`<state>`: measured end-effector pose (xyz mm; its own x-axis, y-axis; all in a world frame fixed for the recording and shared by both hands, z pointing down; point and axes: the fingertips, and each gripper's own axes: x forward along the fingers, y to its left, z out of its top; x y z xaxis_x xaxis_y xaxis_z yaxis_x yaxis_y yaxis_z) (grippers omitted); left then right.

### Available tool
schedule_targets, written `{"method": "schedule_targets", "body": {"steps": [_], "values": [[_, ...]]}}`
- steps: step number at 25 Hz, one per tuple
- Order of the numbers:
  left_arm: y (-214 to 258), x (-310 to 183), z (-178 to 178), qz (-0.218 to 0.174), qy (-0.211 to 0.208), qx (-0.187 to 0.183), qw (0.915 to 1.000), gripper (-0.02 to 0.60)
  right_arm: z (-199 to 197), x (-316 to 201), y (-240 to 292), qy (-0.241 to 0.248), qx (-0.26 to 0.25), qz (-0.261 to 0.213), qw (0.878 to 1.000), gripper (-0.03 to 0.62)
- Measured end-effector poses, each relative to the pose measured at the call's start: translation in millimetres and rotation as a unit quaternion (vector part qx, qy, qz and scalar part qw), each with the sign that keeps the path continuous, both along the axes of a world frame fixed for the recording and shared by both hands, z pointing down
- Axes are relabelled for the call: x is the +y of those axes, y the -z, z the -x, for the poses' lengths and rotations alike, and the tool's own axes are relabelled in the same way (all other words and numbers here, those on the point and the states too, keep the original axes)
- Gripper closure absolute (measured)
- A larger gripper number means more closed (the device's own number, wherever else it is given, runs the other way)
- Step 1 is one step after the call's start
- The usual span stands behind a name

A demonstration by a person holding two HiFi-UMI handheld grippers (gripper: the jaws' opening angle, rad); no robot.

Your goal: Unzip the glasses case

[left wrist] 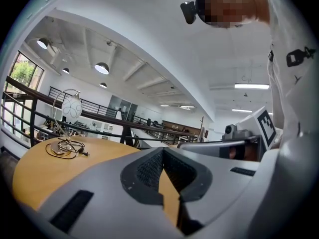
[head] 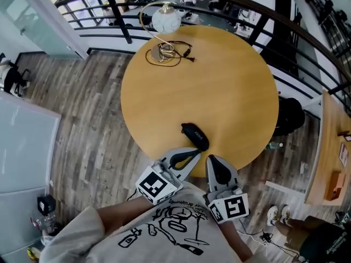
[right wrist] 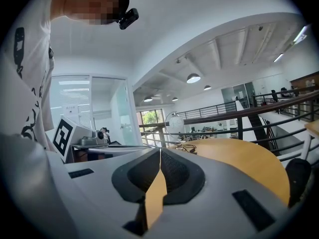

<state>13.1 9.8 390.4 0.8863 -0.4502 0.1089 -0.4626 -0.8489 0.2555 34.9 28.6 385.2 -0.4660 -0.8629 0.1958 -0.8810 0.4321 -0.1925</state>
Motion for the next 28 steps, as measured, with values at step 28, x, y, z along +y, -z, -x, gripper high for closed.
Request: {"method": "schedule_targets", "body": {"steps": [28], "values": [[-7.6, -38.0, 16.7, 0.021, 0.005, -0.006, 0.9997, 0.575, -4.0, -45.2, -7.1, -0.022, 0.009, 0.01, 1.0, 0.571]]}}
